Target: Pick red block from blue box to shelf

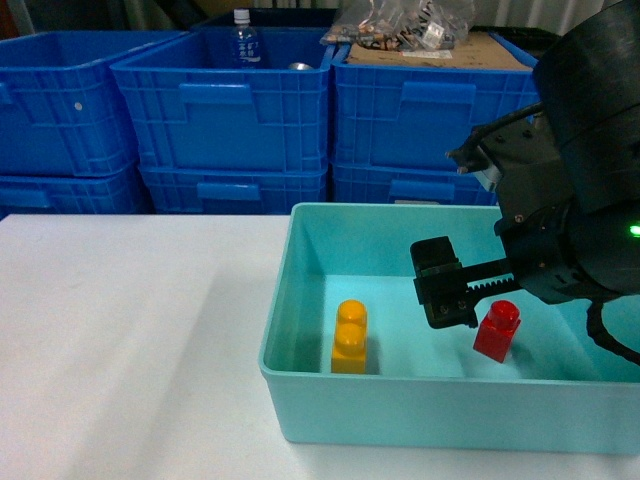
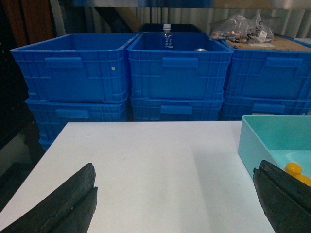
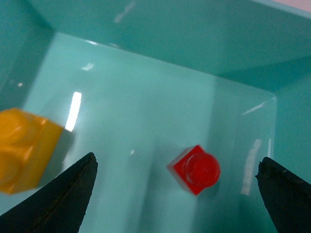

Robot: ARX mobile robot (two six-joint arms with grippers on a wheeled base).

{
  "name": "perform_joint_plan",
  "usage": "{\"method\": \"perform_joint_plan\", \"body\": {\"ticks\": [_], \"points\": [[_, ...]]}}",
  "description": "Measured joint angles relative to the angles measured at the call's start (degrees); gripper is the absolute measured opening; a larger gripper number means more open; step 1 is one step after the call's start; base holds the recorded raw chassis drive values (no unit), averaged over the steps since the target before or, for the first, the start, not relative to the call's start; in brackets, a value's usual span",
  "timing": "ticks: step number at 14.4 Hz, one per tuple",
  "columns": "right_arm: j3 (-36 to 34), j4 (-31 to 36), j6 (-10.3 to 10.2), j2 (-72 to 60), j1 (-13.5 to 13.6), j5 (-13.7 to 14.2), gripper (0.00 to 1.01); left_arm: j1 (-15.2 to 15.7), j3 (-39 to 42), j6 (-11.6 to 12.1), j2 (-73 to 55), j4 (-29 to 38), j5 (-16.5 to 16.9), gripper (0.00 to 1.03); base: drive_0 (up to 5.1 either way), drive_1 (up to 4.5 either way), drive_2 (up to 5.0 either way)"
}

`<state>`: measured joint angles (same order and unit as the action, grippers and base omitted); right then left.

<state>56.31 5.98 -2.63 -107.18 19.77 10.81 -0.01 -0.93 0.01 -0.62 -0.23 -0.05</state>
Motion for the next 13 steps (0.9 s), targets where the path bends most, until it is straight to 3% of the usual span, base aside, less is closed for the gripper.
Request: {"method": "perform_joint_plan", "body": {"ticks": [4,6,9,13], "points": [[7.28,-1.99,-2.03,-9.46,-2.89,2.54,0.98,0.00,0.00,0.00,0.00,0.00,0.04,0.98,0.0,0.00,0.0],[8.87,-2.19,-3.65,-12.74,-3.80,1.73,0.98,0.00,0.00,0.00,0.00,0.00,0.04,0.98,0.0,0.00,0.0],[9.14,-2.82,-4.04,-14.32,-3.83,1.46,0.98,0.00,0.00,0.00,0.00,0.00,0.02,0.98,0.0,0.00,0.0],[9.44,-1.57,-5.70,-16.24,-3.96,0.48,0.56,0.00,0.00,0.00,0.00,0.00,0.04,0.98,0.0,0.00,0.0]]}}
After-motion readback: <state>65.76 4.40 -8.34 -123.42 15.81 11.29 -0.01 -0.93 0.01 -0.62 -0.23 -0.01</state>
